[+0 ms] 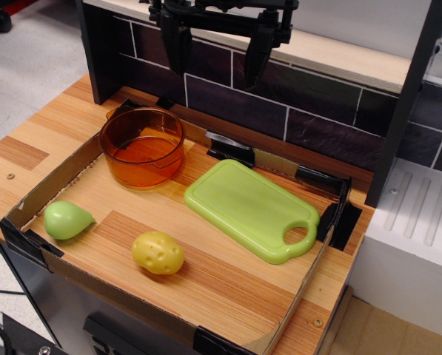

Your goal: Put potato in pot

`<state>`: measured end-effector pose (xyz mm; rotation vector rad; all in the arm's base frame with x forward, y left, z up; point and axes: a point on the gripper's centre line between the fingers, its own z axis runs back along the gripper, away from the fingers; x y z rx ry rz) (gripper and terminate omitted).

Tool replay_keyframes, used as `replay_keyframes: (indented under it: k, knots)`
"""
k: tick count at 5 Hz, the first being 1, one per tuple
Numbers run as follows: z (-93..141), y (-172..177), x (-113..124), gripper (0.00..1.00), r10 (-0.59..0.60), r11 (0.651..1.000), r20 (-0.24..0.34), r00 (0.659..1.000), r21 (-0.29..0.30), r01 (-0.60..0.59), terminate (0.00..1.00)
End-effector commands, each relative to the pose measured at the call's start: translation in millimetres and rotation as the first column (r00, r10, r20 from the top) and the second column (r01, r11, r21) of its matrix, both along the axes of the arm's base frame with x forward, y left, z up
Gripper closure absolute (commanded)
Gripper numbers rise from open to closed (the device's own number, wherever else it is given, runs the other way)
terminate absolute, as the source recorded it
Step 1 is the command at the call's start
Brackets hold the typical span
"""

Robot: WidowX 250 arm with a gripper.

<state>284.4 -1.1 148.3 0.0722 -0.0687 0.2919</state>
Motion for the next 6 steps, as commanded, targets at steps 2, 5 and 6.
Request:
replay_keyframes:
  k: [2, 5, 6]
  knots:
    - [-11.6, 4.3, -4.9, 0.0, -0.247, 0.968, -0.024, 0.969, 0.047, 0.248, 0.0]
    - [-35.8, 24.5, -35.6, 0.0, -0.841, 0.539, -0.043, 0.539, -0.007, 0.842, 0.0]
    - [-47.6, 34.2, -46.6, 0.0, -0.949, 0.315, -0.045, 0.312, -0.108, 0.943, 0.0]
